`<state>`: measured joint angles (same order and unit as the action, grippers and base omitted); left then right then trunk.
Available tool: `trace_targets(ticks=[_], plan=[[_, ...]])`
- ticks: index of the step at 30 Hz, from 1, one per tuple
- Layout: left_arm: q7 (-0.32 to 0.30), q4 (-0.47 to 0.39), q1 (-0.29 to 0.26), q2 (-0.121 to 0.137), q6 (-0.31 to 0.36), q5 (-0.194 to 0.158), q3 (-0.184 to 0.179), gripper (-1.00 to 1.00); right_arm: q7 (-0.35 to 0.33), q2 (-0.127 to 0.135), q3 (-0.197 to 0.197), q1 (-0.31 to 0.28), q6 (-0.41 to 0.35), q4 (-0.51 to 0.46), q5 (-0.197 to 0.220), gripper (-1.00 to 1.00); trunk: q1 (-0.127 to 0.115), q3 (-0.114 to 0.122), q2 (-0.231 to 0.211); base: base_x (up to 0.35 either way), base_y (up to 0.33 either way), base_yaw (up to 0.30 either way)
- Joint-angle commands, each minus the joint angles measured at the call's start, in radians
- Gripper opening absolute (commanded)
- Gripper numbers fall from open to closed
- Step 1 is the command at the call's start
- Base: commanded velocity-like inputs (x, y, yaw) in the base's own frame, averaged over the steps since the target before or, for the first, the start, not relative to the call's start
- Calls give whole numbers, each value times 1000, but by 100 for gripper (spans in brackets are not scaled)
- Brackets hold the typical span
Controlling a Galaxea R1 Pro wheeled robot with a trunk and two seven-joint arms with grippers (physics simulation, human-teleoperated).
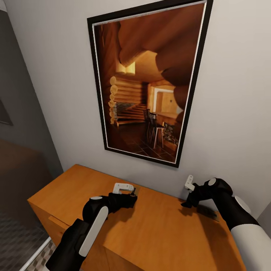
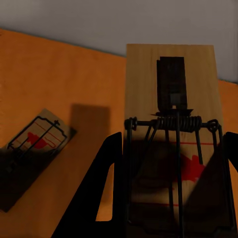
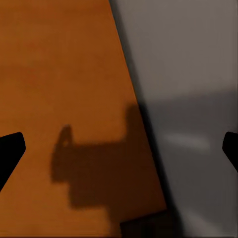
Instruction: Take the four mousetraps from the cabinet in the bathroom and place them on the bathroom floor. Make sure all four end up on the same floor surface, and ensure that at least two of them are either under or directly next to the same bathroom sink.
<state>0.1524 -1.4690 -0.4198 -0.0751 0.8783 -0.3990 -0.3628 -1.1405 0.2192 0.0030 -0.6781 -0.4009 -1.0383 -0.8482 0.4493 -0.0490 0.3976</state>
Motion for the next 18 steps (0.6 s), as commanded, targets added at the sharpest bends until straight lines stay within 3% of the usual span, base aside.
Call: trace_targets(ticks=[1,18], plan=[[10,0,-1,-1,4,-9,-1,-100,-5,0,0,-1,-10,-1,-4,100,1,-2,2,0,0,0],[12,2,-1,-2,4,-7,-1,-100,-5,0,-1,-1,-10,21,-8,100,1,-2,2,0,0,0]])
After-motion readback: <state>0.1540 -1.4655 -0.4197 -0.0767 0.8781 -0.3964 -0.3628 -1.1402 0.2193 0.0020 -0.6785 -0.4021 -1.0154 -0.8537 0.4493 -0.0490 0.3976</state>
